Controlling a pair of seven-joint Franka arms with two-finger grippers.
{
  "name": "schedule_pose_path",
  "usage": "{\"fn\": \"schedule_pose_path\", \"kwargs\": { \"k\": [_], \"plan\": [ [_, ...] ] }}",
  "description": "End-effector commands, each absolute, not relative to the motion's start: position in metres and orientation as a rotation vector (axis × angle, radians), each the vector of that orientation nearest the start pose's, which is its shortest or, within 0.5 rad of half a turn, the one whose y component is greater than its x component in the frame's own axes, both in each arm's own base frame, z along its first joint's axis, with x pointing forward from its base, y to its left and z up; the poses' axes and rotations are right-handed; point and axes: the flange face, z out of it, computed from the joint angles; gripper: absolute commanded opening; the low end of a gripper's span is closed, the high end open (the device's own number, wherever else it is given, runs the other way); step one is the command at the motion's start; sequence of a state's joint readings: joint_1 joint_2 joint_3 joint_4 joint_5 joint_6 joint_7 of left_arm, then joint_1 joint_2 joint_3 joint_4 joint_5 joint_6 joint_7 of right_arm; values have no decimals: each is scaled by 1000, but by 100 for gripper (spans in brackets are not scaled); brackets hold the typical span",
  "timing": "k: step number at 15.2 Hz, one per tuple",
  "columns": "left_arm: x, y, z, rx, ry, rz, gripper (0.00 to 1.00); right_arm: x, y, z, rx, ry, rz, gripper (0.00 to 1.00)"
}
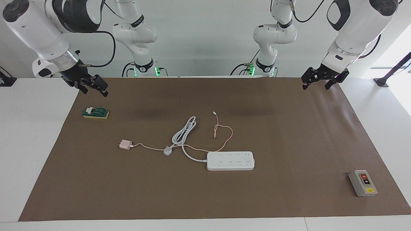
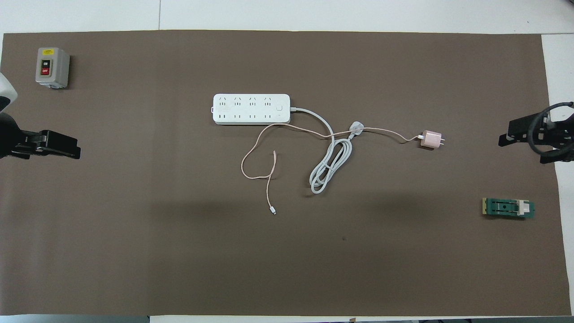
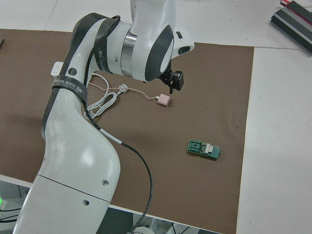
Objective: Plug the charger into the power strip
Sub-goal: 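Move the right gripper toward the pink charger plug, then grasp the pink charger with the right gripper while the left gripper advances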
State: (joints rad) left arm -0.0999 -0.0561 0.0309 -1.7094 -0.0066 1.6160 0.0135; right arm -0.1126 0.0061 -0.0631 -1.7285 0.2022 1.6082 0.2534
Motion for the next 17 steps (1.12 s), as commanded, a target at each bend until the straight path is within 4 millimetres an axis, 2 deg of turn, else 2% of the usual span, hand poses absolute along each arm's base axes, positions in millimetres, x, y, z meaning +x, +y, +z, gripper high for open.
{"fn": "schedule_pose_path", "kwargs": {
  "k": [1,4,5,7,8,9,11,12,13,15,16,17],
  "plan": [
    [546,-45,577,-3148,126,-71,100,561,-100,508,-2604,1048,304,100],
    [553,-51,549,-3153,160,-48,100,569,-110,449,-2314,1386,396,100],
    [552,-46,543,-3155,147,-33,100,568,-115,425,-2215,1468,406,100],
    [552,-48,534,-3172,152,-18,100,561,-113,398,-2095,1562,423,100],
    [549,-51,529,-3241,185,3,100,562,-119,387,-2039,1587,449,100],
    [548,-54,530,-3299,275,-1,100,564,-128,370,-1993,1616,477,100],
    [548,-52,527,-3284,547,-46,100,569,-139,342,-1885,1657,496,100],
    [548,-48,527,-3288,544,-53,100,571,-139,332,-1842,1669,515,100],
    [552,-33,526,-3291,496,-84,100,572,-138,324,-1794,1674,545,100],
    [556,-14,516,-3303,432,-128,100,569,-127,305,-1773,1665,641,100],
    [553,-4,506,-3393,345,-111,100,569,-127,299,-1771,1670,651,100],
    [549,-4,495,-3493,283,-68,100,569,-130,291,-1769,1674,659,100]
  ]
}}
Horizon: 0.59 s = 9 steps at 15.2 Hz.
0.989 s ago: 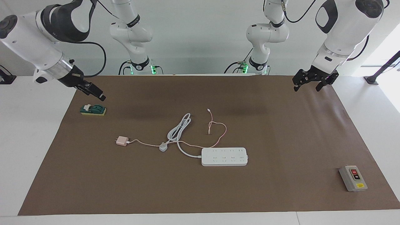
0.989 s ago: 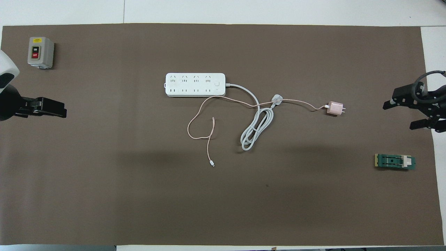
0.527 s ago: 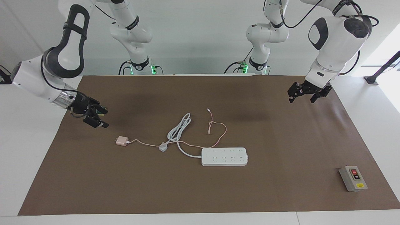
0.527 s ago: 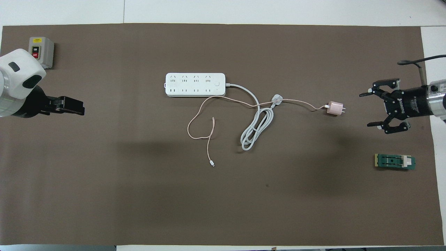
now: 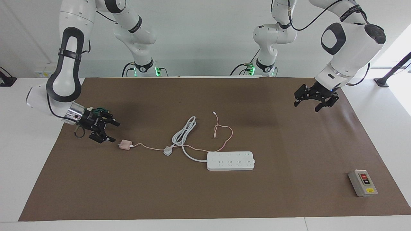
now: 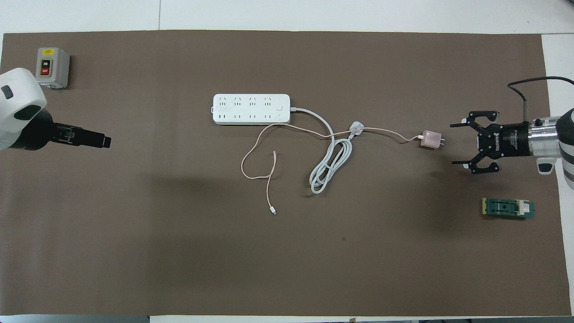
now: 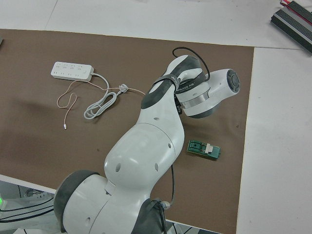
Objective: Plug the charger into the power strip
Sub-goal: 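Grasp the pink charger with the right gripper while the left gripper advances, then grasp the white power strip's end with the left gripper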
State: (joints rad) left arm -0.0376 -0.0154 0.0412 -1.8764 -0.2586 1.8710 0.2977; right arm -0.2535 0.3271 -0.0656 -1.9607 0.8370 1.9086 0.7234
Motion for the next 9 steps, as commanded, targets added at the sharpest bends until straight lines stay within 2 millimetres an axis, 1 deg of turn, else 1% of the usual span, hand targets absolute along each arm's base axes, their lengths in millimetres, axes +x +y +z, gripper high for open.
{"fn": "schedule_pose_path", "kwargs": {
  "k": [1,2,3,4,6,7,8,9],
  "plan": [
    [547,-6,487,-3564,241,-20,100,570,-131,285,-1764,1676,667,100],
    [546,-9,473,-3622,206,47,100,569,-131,276,-1760,1682,682,100],
    [543,-18,467,-3713,162,95,100,568,-130,267,-1752,1671,692,100],
    [542,-28,463,-3817,124,168,100,568,-130,263,-1745,1654,691,100],
    [548,-43,448,-4071,-1,306,100,568,-131,252,-1751,1653,683,100],
    [550,-56,442,-4159,-12,336,100,570,-133,251,-1738,1660,661,100],
    [552,-67,440,-4227,-45,349,100,572,-130,250,-1730,1659,649,100],
    [551,-92,433,-4310,-98,415,100,573,-129,249,-1733,1658,642,100]
  ]
}}
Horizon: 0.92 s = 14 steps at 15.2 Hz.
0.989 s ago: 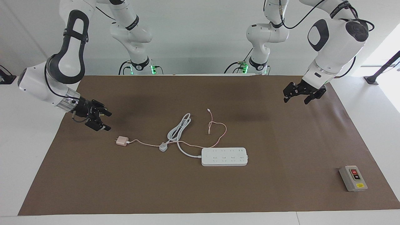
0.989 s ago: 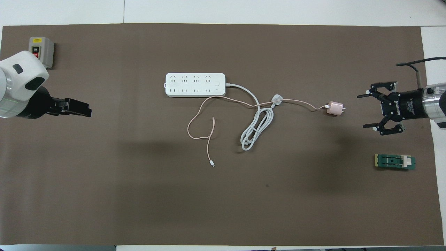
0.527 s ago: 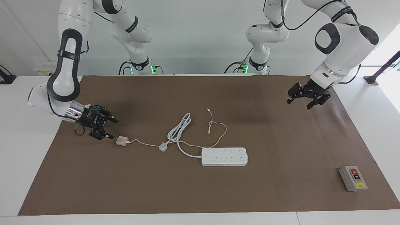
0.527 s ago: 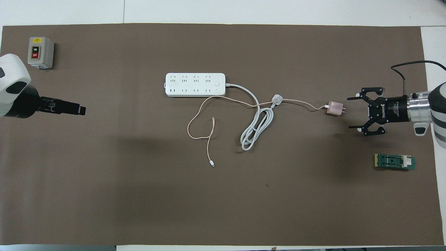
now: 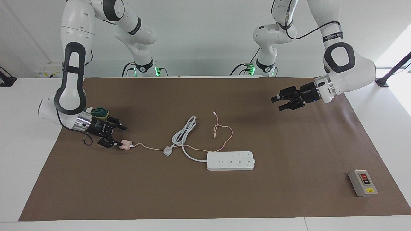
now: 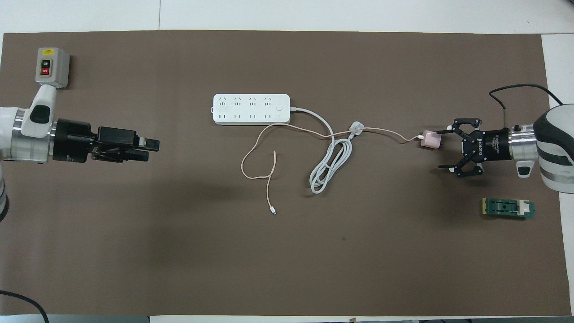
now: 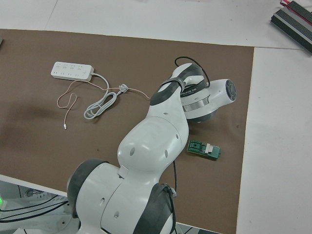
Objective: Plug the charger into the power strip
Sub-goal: 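Grasp the white power strip's end with the left gripper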
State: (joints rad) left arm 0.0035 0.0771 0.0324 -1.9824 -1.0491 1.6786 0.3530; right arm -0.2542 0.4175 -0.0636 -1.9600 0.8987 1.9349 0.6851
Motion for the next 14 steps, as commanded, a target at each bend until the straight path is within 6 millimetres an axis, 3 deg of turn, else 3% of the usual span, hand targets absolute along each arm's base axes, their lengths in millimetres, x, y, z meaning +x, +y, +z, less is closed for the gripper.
{"fn": "schedule_pose_path", "kwargs": {
  "k": [1,4,6,8,10,13,14],
  "plan": [
    [552,-117,425,1819,92,-198,100,572,-133,240,-1749,1642,628,100],
    [554,-187,399,1613,120,-211,100,578,-128,235,-1731,1639,582,100],
    [551,-243,370,1432,155,-185,100,582,-126,233,-1741,1648,549,100],
    [557,-277,359,1403,85,-94,100,582,-122,232,-1745,1645,554,100],
    [563,-283,365,1425,75,-69,100,582,-121,226,-1752,1650,547,61],
    [556,-295,359,1446,75,-75,100,579,-120,212,-1777,1606,536,47],
    [552,-300,353,1469,75,-72,100,579,-121,211,-1775,1602,536,46]
  ]
}}
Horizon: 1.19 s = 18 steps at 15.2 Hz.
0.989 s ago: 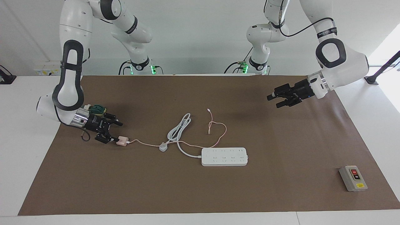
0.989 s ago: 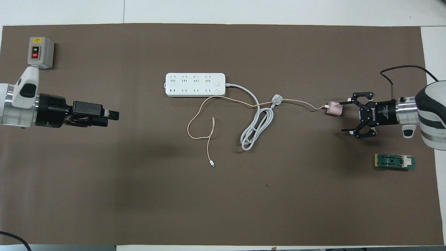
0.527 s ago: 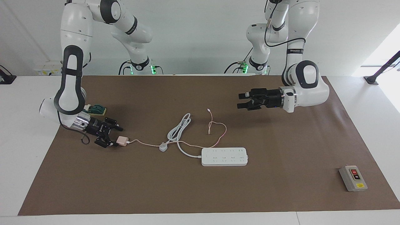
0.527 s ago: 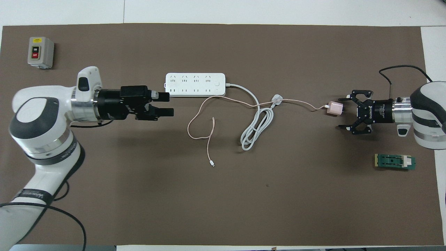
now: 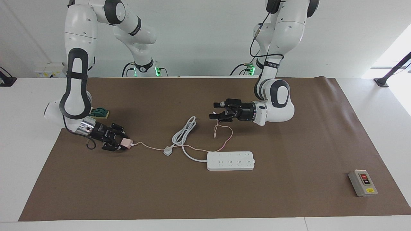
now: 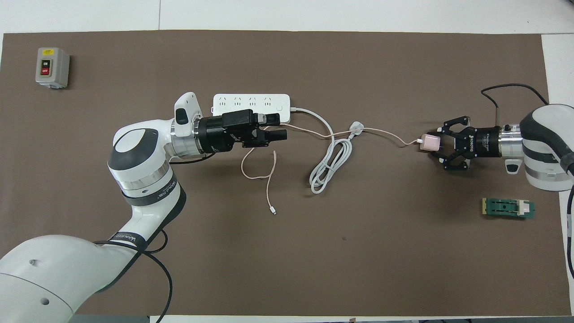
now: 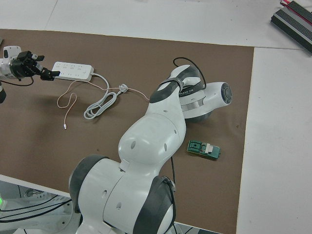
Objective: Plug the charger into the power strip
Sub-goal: 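Grasp the white power strip's end with the left gripper, then lift the pink charger with the right gripper toward the power strip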
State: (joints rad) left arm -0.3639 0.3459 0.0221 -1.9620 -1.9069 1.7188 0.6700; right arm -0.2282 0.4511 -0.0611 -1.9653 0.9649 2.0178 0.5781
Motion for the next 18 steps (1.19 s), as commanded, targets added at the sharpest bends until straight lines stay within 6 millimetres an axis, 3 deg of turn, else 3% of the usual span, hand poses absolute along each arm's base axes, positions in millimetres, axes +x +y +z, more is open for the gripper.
{"fn": "schedule_pose_path", "kwargs": {
  "k": [1,2,3,4,5,7,11,14,17,18],
  "plan": [
    [550,-303,349,1502,63,-36,100,578,-128,210,-1775,1596,526,48],
    [553,-299,342,1552,71,-1,100,577,-128,204,-1789,1577,522,50],
    [554,-296,336,1613,63,11,100,575,-131,198,-1799,1561,519,38],
    [555,-294,333,1646,56,16,100,573,-136,195,-1814,1534,503,5],
    [553,-296,331,1649,55,13,100,574,-136,196,-1816,1526,502,0],
    [551,-296,331,1642,53,4,100,575,-134,197,-1816,1520,511,0],
    [550,-296,336,1613,36,-11,100,591,-117,222,-1820,1508,529,0],
    [547,-301,341,1568,58,-64,100,614,-83,272,-1755,1579,626,0],
    [548,-298,343,1551,65,-76,100,626,-66,309,-1725,1600,692,0],
    [547,-298,341,1552,71,-82,100,630,-50,322,-1749,1593,708,0]
  ]
}}
